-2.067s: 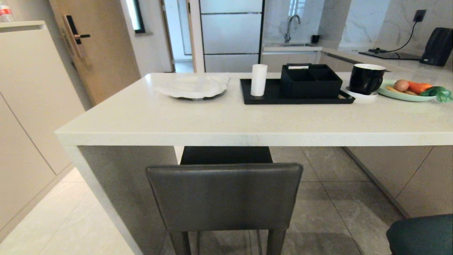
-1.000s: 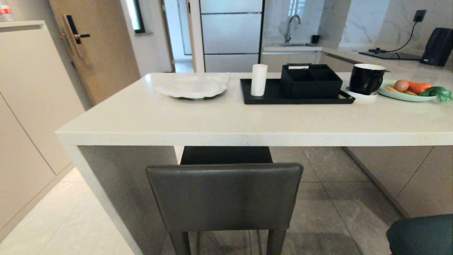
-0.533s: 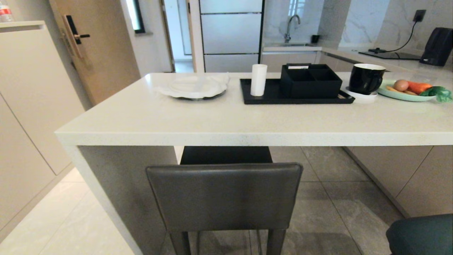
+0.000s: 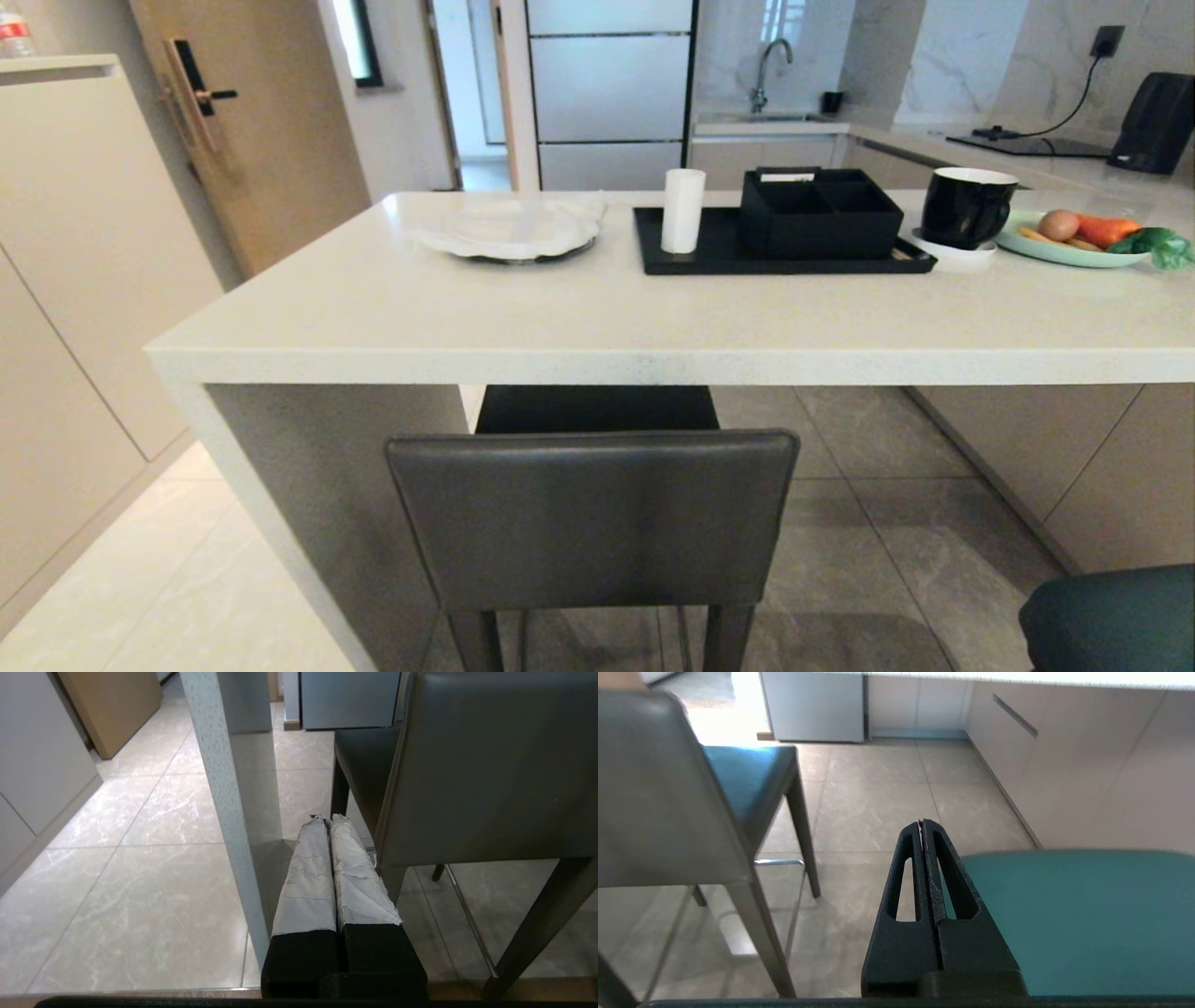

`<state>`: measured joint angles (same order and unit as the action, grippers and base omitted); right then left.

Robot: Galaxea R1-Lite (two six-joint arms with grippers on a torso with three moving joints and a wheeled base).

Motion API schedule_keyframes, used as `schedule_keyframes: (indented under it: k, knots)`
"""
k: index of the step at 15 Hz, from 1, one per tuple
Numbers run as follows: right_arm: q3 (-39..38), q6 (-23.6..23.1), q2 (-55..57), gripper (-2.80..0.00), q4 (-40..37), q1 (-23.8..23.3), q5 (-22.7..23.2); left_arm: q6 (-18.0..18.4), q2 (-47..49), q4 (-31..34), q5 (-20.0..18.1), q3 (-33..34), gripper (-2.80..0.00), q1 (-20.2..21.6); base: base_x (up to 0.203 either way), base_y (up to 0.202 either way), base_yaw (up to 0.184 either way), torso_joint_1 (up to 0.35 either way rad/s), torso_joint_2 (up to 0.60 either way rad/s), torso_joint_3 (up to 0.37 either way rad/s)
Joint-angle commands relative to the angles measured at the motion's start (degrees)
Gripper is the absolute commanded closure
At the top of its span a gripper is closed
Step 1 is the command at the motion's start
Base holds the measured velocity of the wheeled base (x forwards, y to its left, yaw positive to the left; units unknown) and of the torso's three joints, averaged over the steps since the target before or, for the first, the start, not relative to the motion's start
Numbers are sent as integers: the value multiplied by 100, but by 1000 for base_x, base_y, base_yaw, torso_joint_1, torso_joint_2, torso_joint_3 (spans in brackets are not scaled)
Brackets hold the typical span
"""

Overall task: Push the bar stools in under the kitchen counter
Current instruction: Push the blue chair back under the dining table

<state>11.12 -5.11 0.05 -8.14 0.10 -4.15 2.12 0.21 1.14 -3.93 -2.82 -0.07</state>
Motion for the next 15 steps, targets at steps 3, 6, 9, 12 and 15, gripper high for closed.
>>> schedule_keyframes:
  k: [3,6,9,12,15]
  knots:
    - [-900,-68,-5,0,891,6,-103,-45,-5,0,32,54,0,-1,0,0,0,0,0,0]
    - [-927,-240,-5,0,869,1,10,-123,-3,26,42,45,0,-1,0,0,0,0,0,0]
    - [-918,-424,-5,0,858,6,11,-299,-3,28,149,54,0,-1,0,0,0,0,0,0]
    - [-927,-234,-5,0,867,-5,-25,-476,-3,35,253,54,0,-10,0,0,0,0,0,0]
    - [-927,-104,-5,0,884,-10,-25,-476,-3,35,244,54,0,-10,0,0,0,0,0,0]
